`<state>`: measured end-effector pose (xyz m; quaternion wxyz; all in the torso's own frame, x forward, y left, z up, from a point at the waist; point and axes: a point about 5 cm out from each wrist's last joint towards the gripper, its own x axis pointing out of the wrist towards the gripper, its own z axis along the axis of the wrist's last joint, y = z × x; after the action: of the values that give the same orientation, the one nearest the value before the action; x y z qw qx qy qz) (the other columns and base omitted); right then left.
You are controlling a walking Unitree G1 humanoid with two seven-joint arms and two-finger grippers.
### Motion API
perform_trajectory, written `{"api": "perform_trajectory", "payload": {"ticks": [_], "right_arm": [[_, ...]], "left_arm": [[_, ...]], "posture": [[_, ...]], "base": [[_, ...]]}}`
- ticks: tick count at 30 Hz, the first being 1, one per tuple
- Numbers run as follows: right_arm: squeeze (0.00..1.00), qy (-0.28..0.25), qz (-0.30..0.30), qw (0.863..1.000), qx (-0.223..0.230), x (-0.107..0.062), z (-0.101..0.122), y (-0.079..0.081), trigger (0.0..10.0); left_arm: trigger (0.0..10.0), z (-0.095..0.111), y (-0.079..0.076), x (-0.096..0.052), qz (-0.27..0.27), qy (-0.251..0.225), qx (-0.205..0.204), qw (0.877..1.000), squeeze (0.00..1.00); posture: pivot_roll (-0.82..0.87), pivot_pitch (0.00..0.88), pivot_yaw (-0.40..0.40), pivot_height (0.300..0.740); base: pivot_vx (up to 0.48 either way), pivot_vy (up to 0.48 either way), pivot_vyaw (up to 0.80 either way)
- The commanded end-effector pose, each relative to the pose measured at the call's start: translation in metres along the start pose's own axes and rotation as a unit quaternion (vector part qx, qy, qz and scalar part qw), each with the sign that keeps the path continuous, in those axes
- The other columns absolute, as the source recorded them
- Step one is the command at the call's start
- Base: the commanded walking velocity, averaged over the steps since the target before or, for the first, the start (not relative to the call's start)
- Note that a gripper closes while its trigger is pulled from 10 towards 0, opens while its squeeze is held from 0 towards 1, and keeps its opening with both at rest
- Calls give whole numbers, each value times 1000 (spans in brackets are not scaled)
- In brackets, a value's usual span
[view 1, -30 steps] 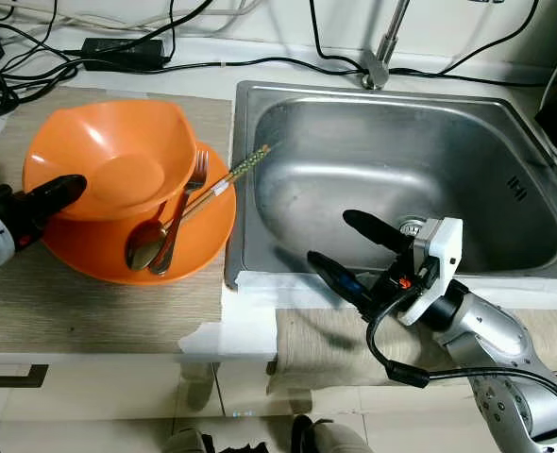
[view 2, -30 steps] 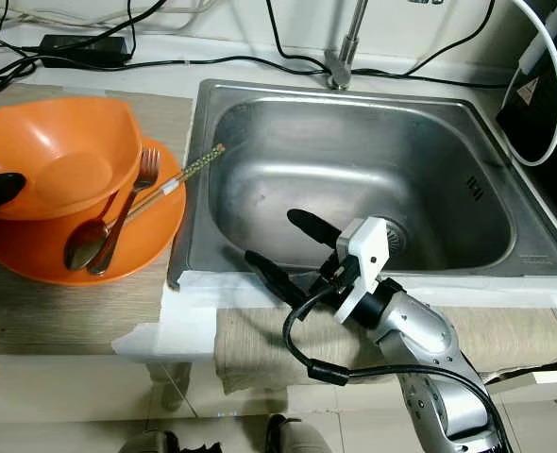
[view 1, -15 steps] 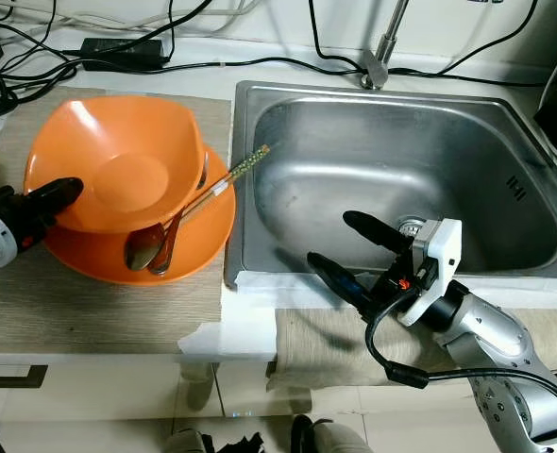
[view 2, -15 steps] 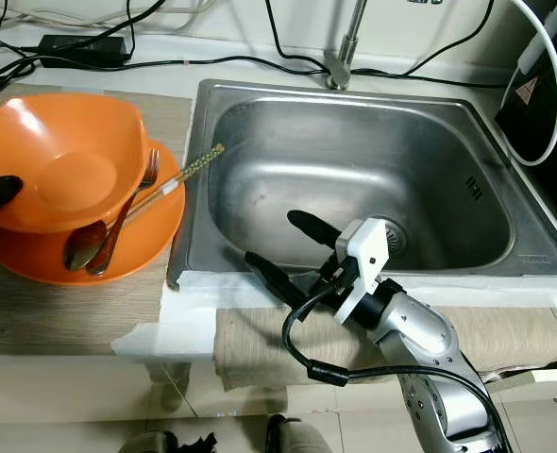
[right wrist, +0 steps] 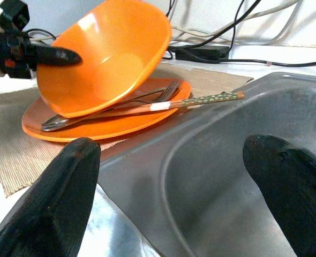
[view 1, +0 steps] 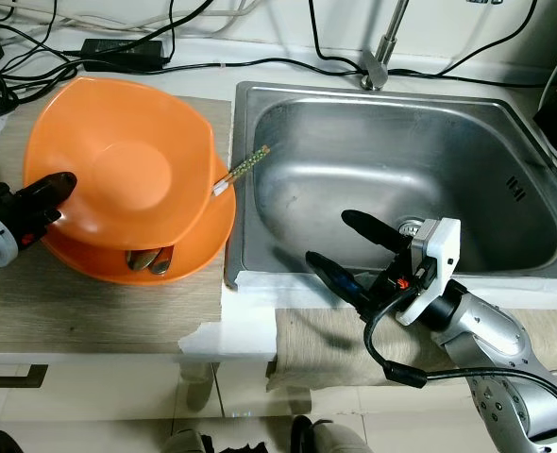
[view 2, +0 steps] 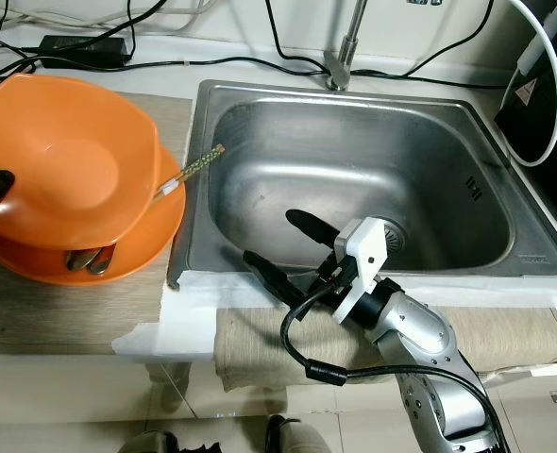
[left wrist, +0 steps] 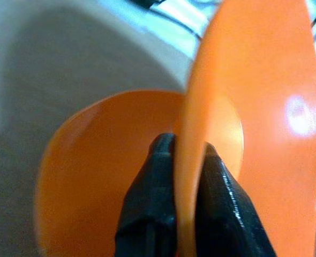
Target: Kitchen organization
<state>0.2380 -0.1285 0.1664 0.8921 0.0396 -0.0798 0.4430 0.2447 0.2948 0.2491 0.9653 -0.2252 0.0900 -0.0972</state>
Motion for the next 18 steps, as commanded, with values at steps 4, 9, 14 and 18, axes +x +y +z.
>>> {"api": "perform_trajectory", "payload": {"ticks": [4,9,14,18], "right_arm": [[0,-6,1,1000,-3,0,3,-2,10000],[0,-7,-10,1000,-8,0,5,-6,10000],[0,-25,-50,998,-7,-4,12,-16,10000],[533,-44,-77,996,22,-2,17,-24,10000]], "left_arm": [[0,-2,-6,0,-5,3,-5,1000,0],[0,1,-15,1,-32,-8,-7,999,0],[0,9,-24,2,-62,-37,-19,997,0],[0,14,-32,7,-70,-48,-5,996,0]], "posture": [[-71,136,-80,740],[-79,138,-83,740],[-88,143,-78,740],[-89,141,-76,740]], "base": [[0,0,0],[0,0,0],[0,0,0],[0,0,0]]}}
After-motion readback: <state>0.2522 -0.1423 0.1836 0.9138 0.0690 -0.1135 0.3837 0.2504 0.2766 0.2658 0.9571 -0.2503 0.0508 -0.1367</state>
